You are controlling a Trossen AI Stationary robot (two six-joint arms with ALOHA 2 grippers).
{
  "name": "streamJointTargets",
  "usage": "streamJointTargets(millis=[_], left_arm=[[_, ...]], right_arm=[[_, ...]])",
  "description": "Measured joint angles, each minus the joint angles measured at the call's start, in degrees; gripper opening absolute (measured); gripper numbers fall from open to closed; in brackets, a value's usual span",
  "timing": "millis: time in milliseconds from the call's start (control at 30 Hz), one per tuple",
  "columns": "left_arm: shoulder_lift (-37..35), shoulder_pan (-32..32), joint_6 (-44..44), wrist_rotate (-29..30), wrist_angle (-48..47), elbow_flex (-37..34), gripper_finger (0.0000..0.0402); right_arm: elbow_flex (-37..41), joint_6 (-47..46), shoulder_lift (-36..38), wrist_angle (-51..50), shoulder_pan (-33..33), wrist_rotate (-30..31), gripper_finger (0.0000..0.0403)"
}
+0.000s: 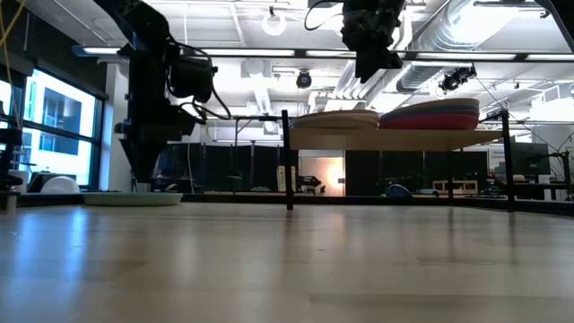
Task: Place and stack plates onto a shelf
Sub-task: Stack the light blue plate on top of the brown plate on the shelf
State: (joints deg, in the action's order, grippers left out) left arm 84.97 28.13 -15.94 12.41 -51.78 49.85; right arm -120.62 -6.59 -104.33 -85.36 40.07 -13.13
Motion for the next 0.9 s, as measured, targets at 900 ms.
streamJointTargets(millis=[900], left_arm=[[2.55,6.94,4.15,-1.14,8.34,-6.19,0.0129]], right_arm=[[0.0,-0.45,-0.02,0.87,0.0,-0.08,0.0074]])
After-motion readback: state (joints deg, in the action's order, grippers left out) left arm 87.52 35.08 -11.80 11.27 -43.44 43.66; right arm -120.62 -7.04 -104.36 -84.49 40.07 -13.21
